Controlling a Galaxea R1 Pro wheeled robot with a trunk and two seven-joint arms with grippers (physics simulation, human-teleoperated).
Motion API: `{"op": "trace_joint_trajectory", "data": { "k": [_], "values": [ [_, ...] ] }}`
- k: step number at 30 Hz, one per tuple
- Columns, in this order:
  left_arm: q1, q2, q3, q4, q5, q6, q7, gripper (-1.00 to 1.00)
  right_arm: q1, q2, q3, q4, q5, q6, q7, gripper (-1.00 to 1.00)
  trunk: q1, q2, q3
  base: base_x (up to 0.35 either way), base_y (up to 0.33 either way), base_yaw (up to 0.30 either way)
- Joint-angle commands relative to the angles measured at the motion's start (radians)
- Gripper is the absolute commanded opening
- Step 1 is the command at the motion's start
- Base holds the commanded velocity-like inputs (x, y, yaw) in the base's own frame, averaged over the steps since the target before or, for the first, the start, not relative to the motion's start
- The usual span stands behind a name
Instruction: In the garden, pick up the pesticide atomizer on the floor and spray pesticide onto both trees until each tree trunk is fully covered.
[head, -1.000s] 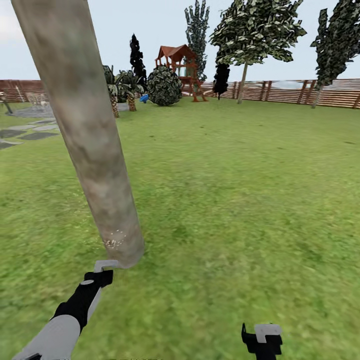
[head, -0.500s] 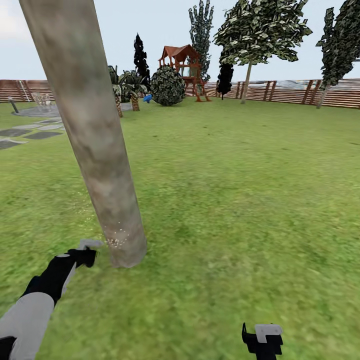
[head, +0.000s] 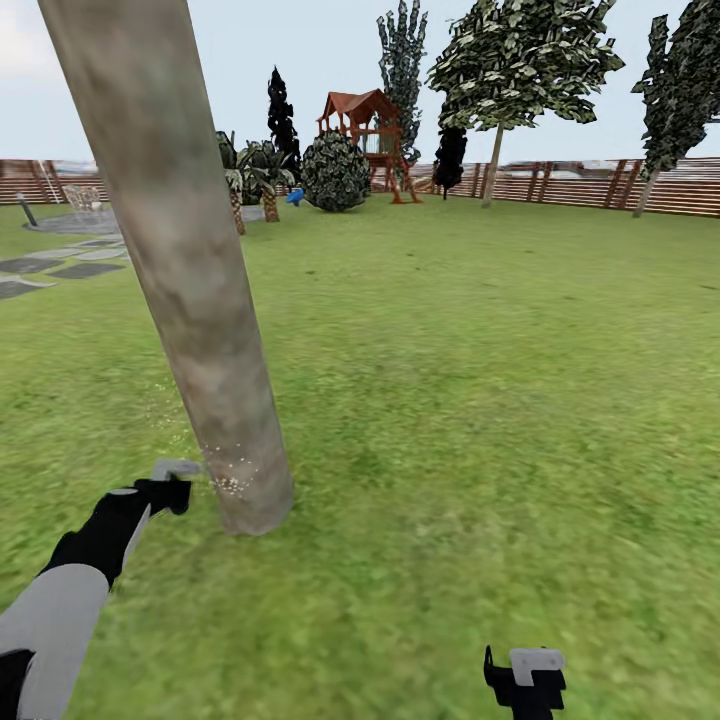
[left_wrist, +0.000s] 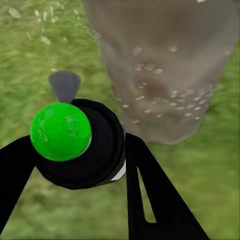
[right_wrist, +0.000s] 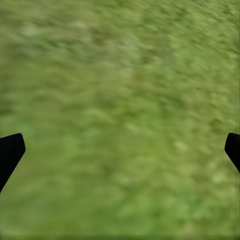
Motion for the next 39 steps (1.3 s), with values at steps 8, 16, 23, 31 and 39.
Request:
{"op": "trace_joint_trajectory", "data": {
  "k": [8,16,23,31,39],
  "values": [
    [-0.008,-0.088,-0.008,-0.063,-0.006,0.041,0.0,-1.0,0.0,-0.001,0.0,0.0,0.0,0.0,0.0,1.0,0.0,0.0,0.0,-0.158,0.0,0.0],
    [-0.011,-0.018,-0.006,-0.184,-0.003,0.136,-0.037,-1.0,0.0,-0.001,0.0,0.0,0.0,0.0,0.0,1.0,0.0,0.0,0.0,-0.015,0.0,0.0],
    [-0.009,-0.084,-0.102,-0.331,-0.006,0.264,-0.098,-1.0,0.0,-0.001,0.0,0.0,0.0,0.0,0.001,1.0,0.0,0.0,0.0,0.0,0.0,0.0],
    [0.001,-0.081,-0.102,-0.447,-0.001,0.328,-0.102,-1.0,0.0,-0.001,0.0,-0.001,0.0,0.0,0.0,1.0,0.0,0.0,0.0,0.027,-0.175,0.0],
    [0.002,-0.071,-0.098,-0.43,-0.003,0.327,-0.1,-1.0,0.0,-0.001,0.0,-0.002,-0.001,0.0,0.0,1.0,0.0,0.0,0.0,0.133,-0.259,0.002]
  ]
}}
